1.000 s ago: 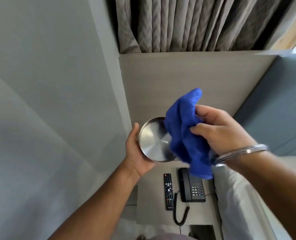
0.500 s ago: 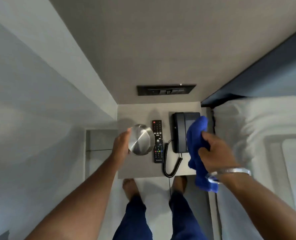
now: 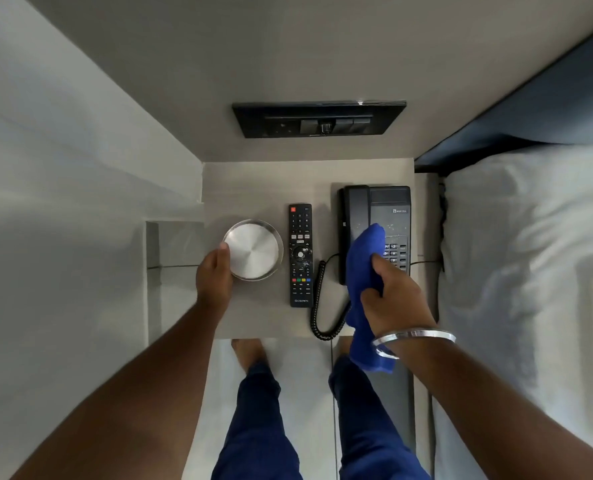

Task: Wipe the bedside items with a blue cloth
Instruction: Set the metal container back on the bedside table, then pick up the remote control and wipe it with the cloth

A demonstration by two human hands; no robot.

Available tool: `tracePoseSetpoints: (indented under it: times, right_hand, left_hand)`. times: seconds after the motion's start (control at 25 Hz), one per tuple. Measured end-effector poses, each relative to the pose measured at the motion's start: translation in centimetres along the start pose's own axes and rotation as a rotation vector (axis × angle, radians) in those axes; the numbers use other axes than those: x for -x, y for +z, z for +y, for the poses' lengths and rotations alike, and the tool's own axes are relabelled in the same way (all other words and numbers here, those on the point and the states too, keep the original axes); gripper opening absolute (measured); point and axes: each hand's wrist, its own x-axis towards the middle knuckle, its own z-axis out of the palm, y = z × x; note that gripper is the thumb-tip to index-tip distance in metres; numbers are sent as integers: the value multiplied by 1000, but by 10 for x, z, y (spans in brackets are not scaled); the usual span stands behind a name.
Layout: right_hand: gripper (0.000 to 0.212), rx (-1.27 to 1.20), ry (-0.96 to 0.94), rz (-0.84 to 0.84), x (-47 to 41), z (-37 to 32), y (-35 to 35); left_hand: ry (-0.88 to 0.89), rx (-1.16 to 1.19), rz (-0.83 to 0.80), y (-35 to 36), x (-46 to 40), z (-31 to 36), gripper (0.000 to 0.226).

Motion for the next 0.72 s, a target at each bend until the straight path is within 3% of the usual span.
tracePoseSetpoints:
  times: [0.12, 0.32, 0.56, 0.64, 0.72]
  right_hand:
    - [28, 34, -1, -25, -11, 2, -5]
    - [28, 33, 17, -59, -17, 10, -7]
    - [28, 51, -5, -71, -15, 5, -6]
    - [26, 41, -15, -65, -15, 1, -4]
    - [25, 31, -35, -58, -15, -2, -3]
  left_hand:
    - [65, -157, 75, -1, -11, -1, 33]
    - [186, -470, 27, -12, -17, 7, 32]
    - [148, -514, 30, -29, -17, 0, 10]
    - [142, -547, 13, -32, -11, 5, 23]
    - [291, -720, 146, -27, -6, 18, 42]
